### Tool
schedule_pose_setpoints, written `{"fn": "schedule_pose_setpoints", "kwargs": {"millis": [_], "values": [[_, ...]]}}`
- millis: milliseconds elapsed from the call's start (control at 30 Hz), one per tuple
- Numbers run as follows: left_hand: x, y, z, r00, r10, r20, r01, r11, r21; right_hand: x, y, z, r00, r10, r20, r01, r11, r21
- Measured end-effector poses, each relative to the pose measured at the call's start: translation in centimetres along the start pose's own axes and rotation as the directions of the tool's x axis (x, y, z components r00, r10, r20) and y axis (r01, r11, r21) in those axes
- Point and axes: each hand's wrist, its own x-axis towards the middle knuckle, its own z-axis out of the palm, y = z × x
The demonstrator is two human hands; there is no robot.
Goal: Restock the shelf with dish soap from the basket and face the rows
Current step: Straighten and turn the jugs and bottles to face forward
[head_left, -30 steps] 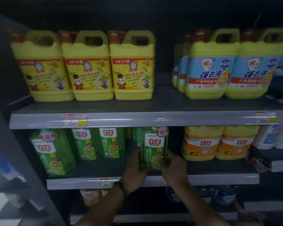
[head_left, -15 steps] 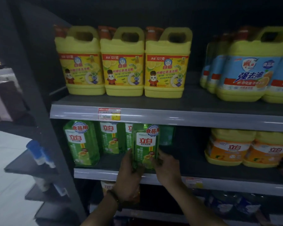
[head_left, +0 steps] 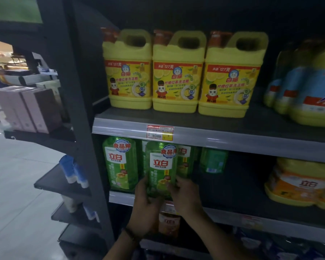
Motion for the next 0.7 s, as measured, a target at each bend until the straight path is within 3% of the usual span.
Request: {"fn": "schedule_pose_setpoints", "kwargs": {"millis": [100,367,700], "values": [[0.0,-0.2,-0.9,0.999,-0.022,-0.027,0.025,0.995,0.1,0.1,-0.6,1.2,1.0,0.009,0.002,-0.009,1.0,0.004],[-0.2,0.0,-1.2,0.995,-0.064,-0.082,0.067,0.997,0.028,0.7,-1.5,3.3,1.0,-0.01,0.024,0.011,1.0,-0.023],[-0.3,0.3,-1.5,0.998,-0.049,-0.049,0.056,0.985,0.166,1.5,-1.2,3.6,0.996,-0.016,0.089,0.018,1.0,-0.021]]}}
